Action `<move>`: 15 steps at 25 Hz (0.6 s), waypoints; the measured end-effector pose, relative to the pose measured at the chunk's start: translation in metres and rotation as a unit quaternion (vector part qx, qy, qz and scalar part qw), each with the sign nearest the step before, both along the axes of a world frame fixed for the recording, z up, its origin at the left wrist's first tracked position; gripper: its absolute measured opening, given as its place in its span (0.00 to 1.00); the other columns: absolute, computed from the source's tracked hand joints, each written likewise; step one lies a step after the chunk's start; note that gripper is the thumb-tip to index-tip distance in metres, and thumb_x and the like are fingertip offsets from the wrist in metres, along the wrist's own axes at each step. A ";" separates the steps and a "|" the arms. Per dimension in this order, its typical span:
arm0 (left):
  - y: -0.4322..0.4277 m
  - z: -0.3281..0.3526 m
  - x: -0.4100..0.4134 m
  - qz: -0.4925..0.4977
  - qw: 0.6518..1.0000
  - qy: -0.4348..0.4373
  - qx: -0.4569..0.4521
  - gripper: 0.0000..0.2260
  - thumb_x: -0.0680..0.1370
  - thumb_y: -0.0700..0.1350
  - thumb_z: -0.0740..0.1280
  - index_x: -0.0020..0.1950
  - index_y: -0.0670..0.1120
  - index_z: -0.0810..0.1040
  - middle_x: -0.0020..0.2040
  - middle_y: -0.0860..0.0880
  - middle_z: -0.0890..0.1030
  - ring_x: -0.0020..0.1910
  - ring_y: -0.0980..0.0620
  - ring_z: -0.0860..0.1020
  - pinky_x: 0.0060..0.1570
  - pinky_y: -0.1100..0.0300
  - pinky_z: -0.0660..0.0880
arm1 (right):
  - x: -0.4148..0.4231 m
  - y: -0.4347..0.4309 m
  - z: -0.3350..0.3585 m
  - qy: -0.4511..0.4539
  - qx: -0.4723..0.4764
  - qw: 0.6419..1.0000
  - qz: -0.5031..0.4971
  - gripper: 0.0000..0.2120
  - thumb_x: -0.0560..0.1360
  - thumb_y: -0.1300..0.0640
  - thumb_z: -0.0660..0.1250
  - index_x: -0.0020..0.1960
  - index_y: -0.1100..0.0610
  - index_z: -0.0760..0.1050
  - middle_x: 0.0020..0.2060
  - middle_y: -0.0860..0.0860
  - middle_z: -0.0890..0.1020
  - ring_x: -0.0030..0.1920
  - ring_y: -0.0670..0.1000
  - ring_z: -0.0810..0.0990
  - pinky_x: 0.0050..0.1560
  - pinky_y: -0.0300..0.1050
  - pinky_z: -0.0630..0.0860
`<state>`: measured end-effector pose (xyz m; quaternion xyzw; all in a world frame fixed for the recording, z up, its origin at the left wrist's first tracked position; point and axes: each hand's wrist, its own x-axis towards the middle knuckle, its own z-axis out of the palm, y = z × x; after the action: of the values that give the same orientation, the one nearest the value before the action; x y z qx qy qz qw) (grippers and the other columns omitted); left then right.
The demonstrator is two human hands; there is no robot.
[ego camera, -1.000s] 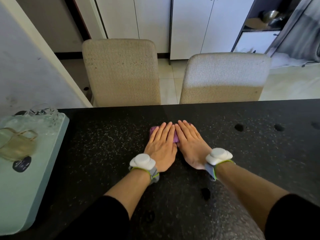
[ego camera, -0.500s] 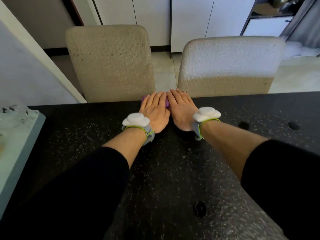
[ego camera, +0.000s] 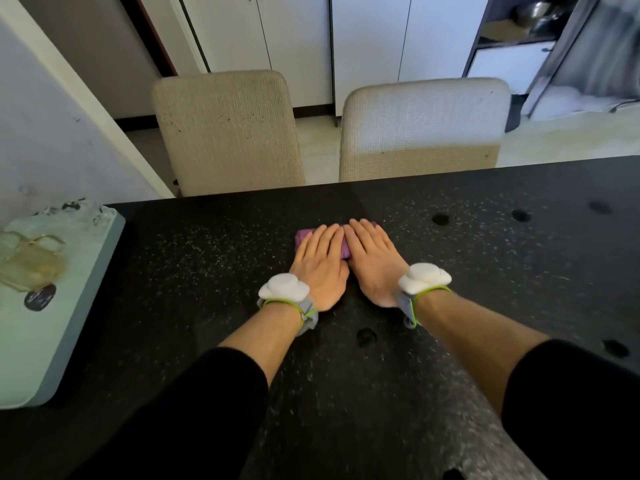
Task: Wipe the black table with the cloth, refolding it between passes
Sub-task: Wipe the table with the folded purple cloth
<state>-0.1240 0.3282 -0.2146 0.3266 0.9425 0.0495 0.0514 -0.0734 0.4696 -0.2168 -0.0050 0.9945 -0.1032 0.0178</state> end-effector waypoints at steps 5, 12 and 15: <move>-0.011 0.000 0.087 -0.030 0.999 0.005 0.017 0.29 0.82 0.51 0.51 0.82 0.44 0.50 0.82 0.47 0.54 0.82 0.48 0.49 0.80 0.51 0.44 | 0.097 -0.006 0.013 -0.042 0.013 0.999 0.003 0.31 0.85 0.51 0.49 0.82 0.58 0.39 0.82 0.55 0.42 0.81 0.55 0.38 0.78 0.47 0.34; -0.013 -0.005 0.109 -0.041 0.998 0.038 0.020 0.29 0.82 0.52 0.49 0.82 0.44 0.53 0.82 0.47 0.57 0.81 0.48 0.52 0.80 0.50 0.48 | 0.121 -0.004 0.017 -0.038 0.003 0.999 0.000 0.30 0.86 0.49 0.48 0.82 0.57 0.38 0.82 0.54 0.41 0.81 0.53 0.37 0.77 0.46 0.32; -0.005 -0.006 0.098 -0.039 0.998 0.031 0.024 0.30 0.80 0.53 0.44 0.82 0.44 0.53 0.82 0.46 0.58 0.81 0.47 0.53 0.80 0.49 0.50 | 0.107 0.005 0.015 -0.040 0.004 0.999 0.010 0.30 0.86 0.49 0.48 0.82 0.57 0.39 0.82 0.54 0.43 0.81 0.54 0.38 0.78 0.46 0.33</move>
<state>-0.0259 0.3236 -0.2207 0.3652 0.9288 0.0601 0.0156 0.0340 0.4747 -0.2018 -0.0104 0.9933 -0.0988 0.0583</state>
